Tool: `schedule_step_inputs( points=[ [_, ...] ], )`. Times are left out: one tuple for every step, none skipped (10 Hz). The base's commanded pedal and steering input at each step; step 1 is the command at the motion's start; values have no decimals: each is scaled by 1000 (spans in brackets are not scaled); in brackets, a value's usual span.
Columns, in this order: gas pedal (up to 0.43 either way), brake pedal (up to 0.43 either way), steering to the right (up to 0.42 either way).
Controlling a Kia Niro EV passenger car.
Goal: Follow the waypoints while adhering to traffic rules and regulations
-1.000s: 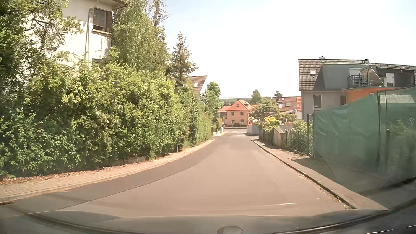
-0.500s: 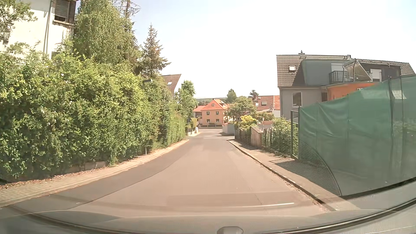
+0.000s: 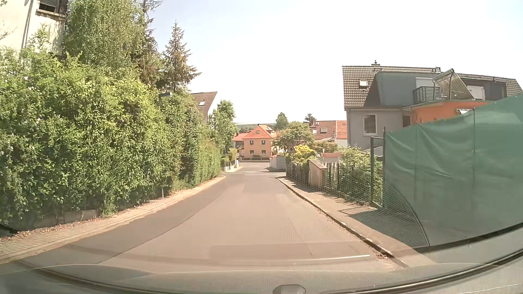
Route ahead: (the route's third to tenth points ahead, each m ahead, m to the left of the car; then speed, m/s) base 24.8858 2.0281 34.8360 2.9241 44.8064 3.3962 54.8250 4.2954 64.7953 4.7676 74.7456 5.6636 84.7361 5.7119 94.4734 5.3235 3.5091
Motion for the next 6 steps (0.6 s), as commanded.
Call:
schedule_step_inputs(
  points=[
    [0, 195, 5],
    [0, 195, 4],
    [0, 201, 3],
    [0, 195, -1],
    [0, 195, -6],
    [0, 195, -11]
  ],
)
